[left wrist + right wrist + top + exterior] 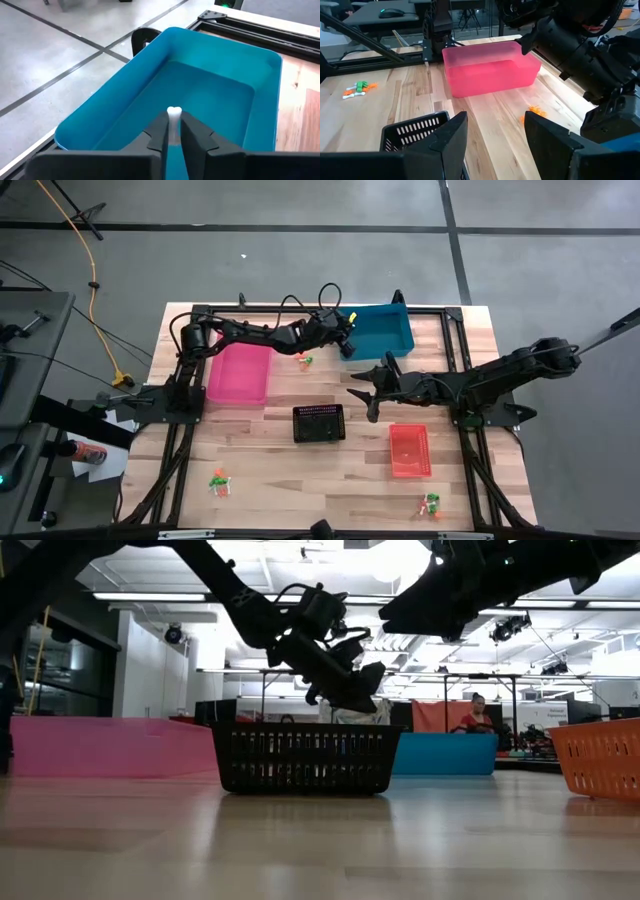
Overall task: Sort Halloween decoration
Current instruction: Put the white bone toy into the blue bin
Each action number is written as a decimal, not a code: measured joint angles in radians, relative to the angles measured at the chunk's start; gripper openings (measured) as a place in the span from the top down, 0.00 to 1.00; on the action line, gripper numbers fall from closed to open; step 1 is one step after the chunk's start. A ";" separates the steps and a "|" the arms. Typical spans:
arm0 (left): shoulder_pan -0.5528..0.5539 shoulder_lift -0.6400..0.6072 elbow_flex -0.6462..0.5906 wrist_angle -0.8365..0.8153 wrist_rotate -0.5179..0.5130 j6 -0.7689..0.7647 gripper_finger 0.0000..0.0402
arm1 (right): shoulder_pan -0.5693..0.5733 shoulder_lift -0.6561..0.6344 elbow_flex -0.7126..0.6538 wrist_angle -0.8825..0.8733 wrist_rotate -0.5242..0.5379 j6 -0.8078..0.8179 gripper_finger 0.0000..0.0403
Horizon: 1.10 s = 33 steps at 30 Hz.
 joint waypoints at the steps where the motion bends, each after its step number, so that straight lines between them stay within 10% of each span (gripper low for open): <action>1: 0.000 0.000 0.000 0.000 0.000 0.000 0.88 | 0.000 0.000 0.000 0.000 0.000 0.000 0.52; 12: 0.000 -0.028 0.000 -0.050 0.024 0.019 0.60 | 0.000 0.000 0.000 0.000 -0.001 0.000 0.52; 22: -0.019 -0.293 -0.025 -0.570 0.027 0.096 0.52 | 0.000 0.000 0.000 -0.001 -0.001 0.000 0.52; 33: -0.283 -0.786 -0.731 0.024 0.124 0.017 0.53 | 0.000 0.000 0.000 -0.025 -0.001 0.029 0.52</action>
